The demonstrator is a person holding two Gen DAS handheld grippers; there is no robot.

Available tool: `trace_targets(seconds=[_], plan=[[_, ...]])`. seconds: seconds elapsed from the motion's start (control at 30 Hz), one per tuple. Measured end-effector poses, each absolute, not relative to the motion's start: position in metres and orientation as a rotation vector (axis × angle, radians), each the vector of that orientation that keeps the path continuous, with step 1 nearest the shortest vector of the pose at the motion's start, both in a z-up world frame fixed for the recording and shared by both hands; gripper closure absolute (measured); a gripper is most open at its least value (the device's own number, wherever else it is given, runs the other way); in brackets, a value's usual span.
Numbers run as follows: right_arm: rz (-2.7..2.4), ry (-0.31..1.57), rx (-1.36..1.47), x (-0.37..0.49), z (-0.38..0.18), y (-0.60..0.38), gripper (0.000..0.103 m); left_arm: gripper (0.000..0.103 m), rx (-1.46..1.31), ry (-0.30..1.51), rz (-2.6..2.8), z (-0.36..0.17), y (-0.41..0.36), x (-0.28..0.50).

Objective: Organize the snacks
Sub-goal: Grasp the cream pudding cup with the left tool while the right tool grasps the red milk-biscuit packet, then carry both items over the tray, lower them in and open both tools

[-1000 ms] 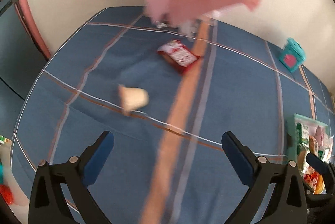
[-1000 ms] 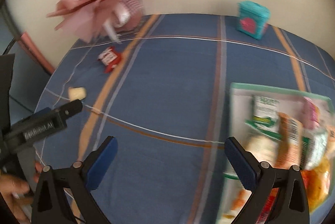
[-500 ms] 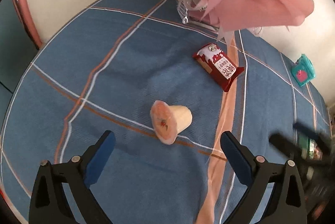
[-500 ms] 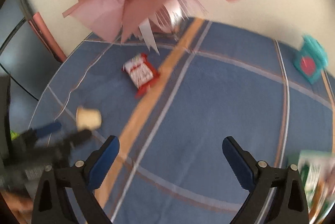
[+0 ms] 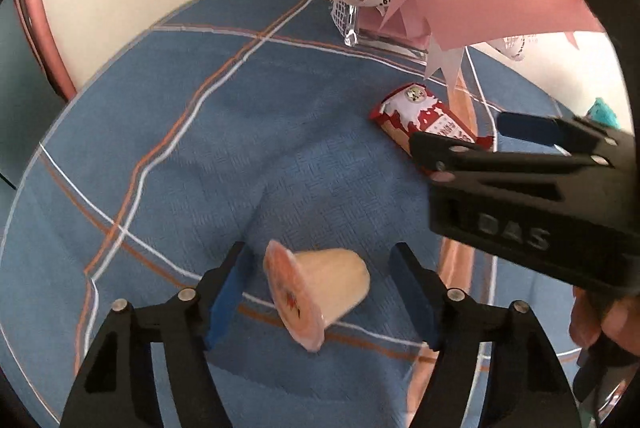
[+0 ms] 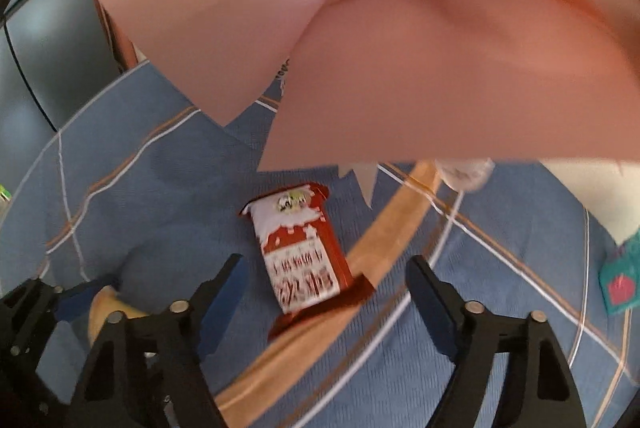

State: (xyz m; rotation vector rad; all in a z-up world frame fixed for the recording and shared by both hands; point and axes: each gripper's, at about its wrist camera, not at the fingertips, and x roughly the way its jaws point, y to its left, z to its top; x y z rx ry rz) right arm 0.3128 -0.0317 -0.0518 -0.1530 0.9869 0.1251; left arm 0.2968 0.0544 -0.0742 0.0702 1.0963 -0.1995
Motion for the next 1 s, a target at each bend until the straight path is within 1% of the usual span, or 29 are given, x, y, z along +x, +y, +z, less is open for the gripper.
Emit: trace_targets(seconds=[0.03,0.07,0.1,0.13,0.17,0.2,0.27,0.3,0.53,0.77,0.83,0.87,1.0], plan=[[0.124,0.985,-0.162,0.316,-0.053,-0.03,0.027,0.037,0.076,1.088,-0.189,-0.074,0.055,0.298],[0.128,0.983,-0.166,0.319,-0.055,-0.028,0.031,0.041,0.076,1.081,-0.181,-0.074,0.055,0.299],[0.13,0.982,-0.167,0.32,-0.056,-0.027,0.032,0.045,0.077,1.077,-0.174,-0.073,0.056,0.3],[0.135,0.986,-0.163,0.323,-0.057,-0.026,0.035,0.047,0.083,1.073,-0.169,-0.073,0.056,0.301],[0.142,0.991,-0.157,0.324,-0.058,-0.025,0.04,0.052,0.089,1.068,-0.168,-0.073,0.057,0.3],[0.144,0.992,-0.154,0.327,-0.059,-0.025,0.044,0.053,0.096,1.065,-0.169,-0.073,0.056,0.3],[0.138,0.991,-0.152,0.325,-0.06,-0.021,0.057,0.054,0.104,1.066,-0.172,-0.072,0.055,0.3],[0.13,0.993,-0.145,0.322,-0.061,-0.022,0.06,0.054,0.106,1.068,-0.174,-0.072,0.055,0.299],[0.11,1.027,-0.094,0.291,-0.054,-0.04,0.061,0.054,0.093,1.091,-0.154,-0.068,0.057,0.282],[0.092,1.041,-0.033,0.231,-0.037,-0.069,0.061,0.055,0.032,1.114,-0.163,-0.05,0.048,0.25],[0.08,1.042,-0.009,0.215,-0.032,-0.085,0.061,0.065,0.011,1.113,-0.18,-0.04,0.041,0.239],[0.074,1.04,0.0,0.207,-0.029,-0.089,0.061,0.078,0.005,1.112,-0.187,-0.035,0.037,0.234],[0.054,1.026,0.064,0.169,-0.014,-0.116,0.061,0.078,0.021,1.102,-0.218,-0.02,0.012,0.214]])
